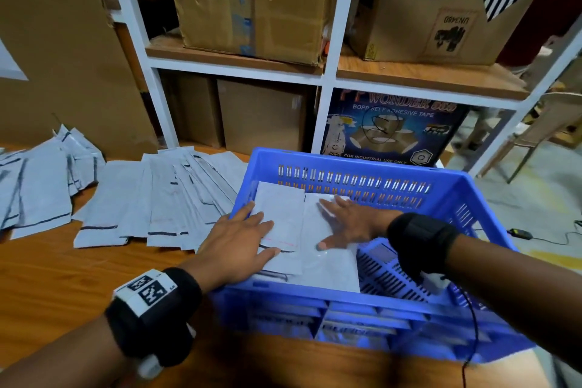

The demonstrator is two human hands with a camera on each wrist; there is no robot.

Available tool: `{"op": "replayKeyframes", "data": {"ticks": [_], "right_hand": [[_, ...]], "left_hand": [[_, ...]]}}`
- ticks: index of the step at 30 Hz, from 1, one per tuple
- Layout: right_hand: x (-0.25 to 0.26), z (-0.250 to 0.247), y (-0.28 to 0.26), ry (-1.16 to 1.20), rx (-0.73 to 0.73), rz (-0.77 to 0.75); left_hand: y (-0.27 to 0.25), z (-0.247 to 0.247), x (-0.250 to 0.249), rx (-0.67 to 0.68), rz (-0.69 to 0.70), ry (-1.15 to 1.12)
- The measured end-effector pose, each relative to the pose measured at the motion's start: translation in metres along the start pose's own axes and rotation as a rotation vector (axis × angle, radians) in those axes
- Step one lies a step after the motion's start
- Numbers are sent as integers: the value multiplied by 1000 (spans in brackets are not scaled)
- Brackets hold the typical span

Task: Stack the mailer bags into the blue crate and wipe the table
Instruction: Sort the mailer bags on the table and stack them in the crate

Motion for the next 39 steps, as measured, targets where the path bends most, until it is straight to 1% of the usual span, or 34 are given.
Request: {"op": "replayKeyframes", "data": {"ticks": [4, 7, 9, 13, 15, 18, 21, 23, 26, 29, 30, 33, 36, 39], "right_hand": [[-5, -29, -23, 52, -76, 110], [2, -55, -43, 43, -154, 163], [15, -69, -59, 49, -209, 194], [53, -89, -91, 94, -344, 248], [75, -91, -105, 138, -442, 264], [108, -83, -122, 231, -593, 275], [140, -69, -133, 330, -744, 265], [158, -57, -139, 409, -847, 254], [185, -37, -147, 552, -984, 201], [216, -15, -152, 772, -1063, 89], [228, -9, -154, 805, -1075, 59], [265, 4, -151, 809, -1070, -27], [302, 15, -136, 815, -1006, -83], [336, 26, -115, 828, -943, -151]], "left_hand": [[-3, -4, -2, -35, 31, -50], [-5, -7, -4, -68, 62, -114], [-5, -6, -2, -89, 70, -187], [-8, -14, 3, -193, 109, -391], [-12, -23, 7, -269, 177, -501], [-28, -45, 17, -395, 286, -596], [-58, -67, 33, -479, 325, -636], [-84, -76, 43, -540, 327, -629], [-130, -74, 59, -580, 265, -586], [-177, -57, 80, -585, 145, -573], [-192, -49, 87, -588, 97, -568], [-231, -24, 106, -599, -21, -558], [-261, -1, 129, -585, -130, -569], [-286, 16, 154, -580, -197, -591]]}}
Point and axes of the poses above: each hand's wrist, its own y-axis towards the middle knuckle, its own z-axis out of the palm, x = y × z, the point moved 6 cm from there along y, towards the middle knuckle, and after that the axes turned 14 degrees about -y, right-handed, at the moved point
